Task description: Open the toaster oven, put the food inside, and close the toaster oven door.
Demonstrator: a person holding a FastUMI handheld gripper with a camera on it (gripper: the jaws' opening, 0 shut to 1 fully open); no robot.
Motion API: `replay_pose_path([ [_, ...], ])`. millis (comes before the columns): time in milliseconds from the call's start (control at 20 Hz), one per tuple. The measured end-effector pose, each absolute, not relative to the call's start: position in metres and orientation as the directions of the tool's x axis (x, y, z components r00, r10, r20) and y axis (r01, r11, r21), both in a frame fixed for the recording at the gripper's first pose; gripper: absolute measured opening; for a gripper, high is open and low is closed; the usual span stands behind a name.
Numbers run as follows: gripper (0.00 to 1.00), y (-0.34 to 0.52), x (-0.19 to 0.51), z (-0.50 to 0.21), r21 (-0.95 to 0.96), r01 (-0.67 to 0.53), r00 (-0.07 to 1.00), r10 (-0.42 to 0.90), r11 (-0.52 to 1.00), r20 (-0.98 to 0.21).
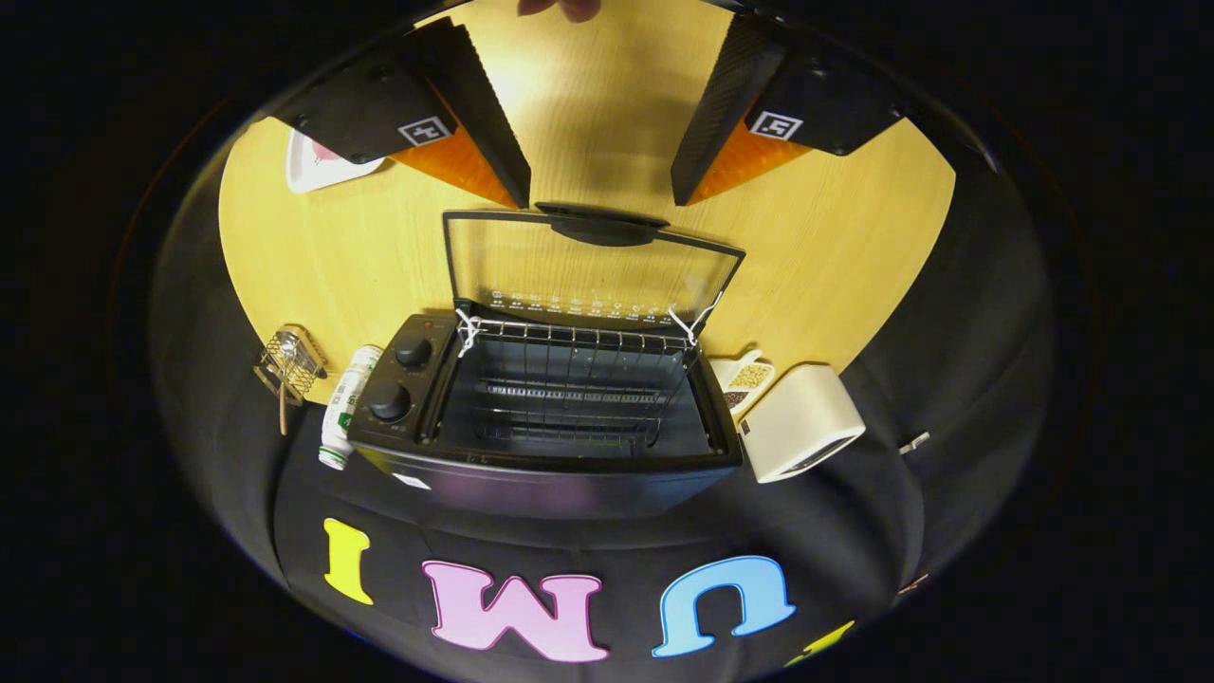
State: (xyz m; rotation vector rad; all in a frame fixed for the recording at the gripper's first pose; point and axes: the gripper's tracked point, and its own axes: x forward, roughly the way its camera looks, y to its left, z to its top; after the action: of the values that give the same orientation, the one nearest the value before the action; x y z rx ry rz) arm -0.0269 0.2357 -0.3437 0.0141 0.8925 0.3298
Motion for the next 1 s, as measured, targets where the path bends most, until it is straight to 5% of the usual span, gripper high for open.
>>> replay_pose_path([
  [350,0.98,0.120,-0.049,-0.313,0.148,-0.268,0.482,0.266,0.952,-0.835],
  [1000,0.99,-0.071,-0.057,-0.415,0.056,-0.171,0.153,0.083,0.984,-0.985],
])
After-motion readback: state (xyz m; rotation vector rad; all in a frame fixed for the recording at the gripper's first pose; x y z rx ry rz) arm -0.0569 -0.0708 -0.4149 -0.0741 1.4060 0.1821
